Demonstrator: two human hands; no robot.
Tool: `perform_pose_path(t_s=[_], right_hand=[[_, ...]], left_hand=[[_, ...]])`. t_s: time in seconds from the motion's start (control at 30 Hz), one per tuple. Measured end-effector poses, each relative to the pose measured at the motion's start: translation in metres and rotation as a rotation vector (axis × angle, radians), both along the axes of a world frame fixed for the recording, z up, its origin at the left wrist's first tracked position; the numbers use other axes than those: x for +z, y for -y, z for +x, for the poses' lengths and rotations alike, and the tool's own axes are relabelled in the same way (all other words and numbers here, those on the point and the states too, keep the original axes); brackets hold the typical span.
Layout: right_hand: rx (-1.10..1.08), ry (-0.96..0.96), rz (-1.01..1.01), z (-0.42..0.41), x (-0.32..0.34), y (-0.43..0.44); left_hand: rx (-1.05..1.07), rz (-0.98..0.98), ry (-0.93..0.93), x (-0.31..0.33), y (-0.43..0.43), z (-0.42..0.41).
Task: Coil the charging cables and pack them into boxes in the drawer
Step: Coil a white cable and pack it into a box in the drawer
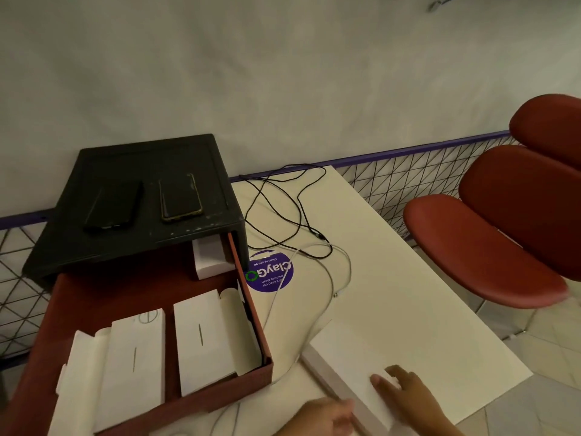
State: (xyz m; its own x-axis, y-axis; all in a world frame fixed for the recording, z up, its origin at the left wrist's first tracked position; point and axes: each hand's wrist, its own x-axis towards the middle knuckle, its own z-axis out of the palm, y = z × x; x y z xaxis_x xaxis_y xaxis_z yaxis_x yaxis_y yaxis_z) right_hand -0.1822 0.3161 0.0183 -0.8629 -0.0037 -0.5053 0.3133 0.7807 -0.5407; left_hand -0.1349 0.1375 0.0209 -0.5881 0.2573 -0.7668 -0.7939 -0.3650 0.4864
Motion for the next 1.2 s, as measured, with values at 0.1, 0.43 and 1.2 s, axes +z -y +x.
perform_pose_path(t_s=[0.1, 0.43, 1.2], right_hand=[[0.054, -0.025, 0.017, 0.009, -0.001, 0.005], [-0.174, -0.015, -0.284, 0.026, 0.014, 0.008], [0.089, -0.124, -0.917, 0.007, 0.133, 0.168]], left_hand=[[-0.291, -0.241, -0.15, 0.024, -0.006, 0.016], [-0.278, -0.376, -0.132, 0.002, -0.006, 0.014], [0.389, -0.395, -0.522, 0.126, 0.126, 0.019]])
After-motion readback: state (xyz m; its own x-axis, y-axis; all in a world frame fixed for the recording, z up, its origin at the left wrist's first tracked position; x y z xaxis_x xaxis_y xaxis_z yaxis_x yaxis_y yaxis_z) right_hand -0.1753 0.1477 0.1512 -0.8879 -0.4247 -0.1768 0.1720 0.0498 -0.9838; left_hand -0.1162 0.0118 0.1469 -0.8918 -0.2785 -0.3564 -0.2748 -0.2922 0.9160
